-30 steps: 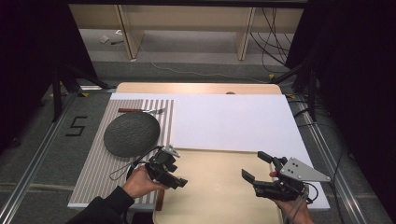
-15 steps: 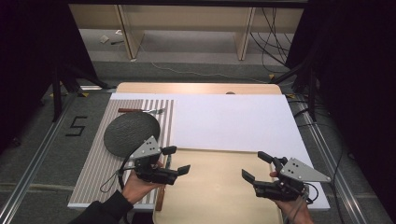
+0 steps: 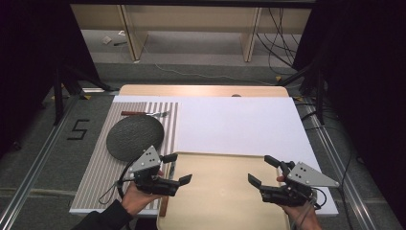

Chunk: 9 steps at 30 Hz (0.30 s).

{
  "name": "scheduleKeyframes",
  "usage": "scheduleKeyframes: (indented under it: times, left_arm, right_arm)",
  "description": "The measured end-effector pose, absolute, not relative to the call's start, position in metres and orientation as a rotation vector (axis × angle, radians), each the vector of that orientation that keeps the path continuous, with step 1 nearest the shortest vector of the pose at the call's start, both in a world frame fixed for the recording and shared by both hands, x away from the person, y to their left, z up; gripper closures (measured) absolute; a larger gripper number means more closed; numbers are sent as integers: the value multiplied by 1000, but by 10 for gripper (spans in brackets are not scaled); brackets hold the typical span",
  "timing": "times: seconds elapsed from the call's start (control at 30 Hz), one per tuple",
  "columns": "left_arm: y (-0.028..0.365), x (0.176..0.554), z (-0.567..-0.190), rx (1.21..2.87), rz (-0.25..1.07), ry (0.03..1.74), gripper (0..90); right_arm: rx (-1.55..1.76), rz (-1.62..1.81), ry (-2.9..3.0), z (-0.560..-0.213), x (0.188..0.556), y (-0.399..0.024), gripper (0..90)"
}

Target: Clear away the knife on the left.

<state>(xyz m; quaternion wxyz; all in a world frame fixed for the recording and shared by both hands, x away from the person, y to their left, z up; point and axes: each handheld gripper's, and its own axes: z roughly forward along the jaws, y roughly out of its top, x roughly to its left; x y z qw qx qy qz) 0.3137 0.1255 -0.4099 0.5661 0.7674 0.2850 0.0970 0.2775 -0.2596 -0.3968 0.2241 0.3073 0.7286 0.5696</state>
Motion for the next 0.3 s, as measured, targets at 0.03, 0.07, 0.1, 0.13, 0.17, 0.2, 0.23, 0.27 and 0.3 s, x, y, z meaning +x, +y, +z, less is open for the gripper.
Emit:
scheduleKeyframes:
  times: [0.03, 0.07, 0.1, 0.13, 0.17, 0.2, 0.23, 0.27, 0.3]
  left_arm:
    - [126, 314, -410, 1804, 229, 670, 153]
    - [126, 314, -410, 1803, 230, 671, 153]
    - [126, 314, -410, 1802, 229, 672, 153]
    - [126, 314, -410, 1799, 227, 674, 153]
    - [126, 315, -410, 1796, 226, 676, 153]
    - [126, 315, -409, 1795, 227, 675, 153]
    - [126, 315, -409, 1795, 228, 675, 153]
    - [126, 315, -409, 1796, 229, 675, 153]
    - [126, 315, -409, 1796, 229, 675, 153]
  right_arm:
    - [849, 1573, 2011, -397, 277, -259, 201]
    - [849, 1572, 2011, -397, 277, -259, 201]
    - [849, 1572, 2011, -397, 277, -259, 201]
    - [849, 1573, 2011, -397, 278, -259, 201]
    - [850, 1573, 2011, -397, 278, -259, 201]
    - [849, 1573, 2011, -397, 278, -259, 201]
    - [848, 1573, 2011, -397, 278, -259, 201]
    - [848, 1572, 2011, -397, 277, -259, 201]
    - [848, 1574, 2010, -397, 278, -259, 201]
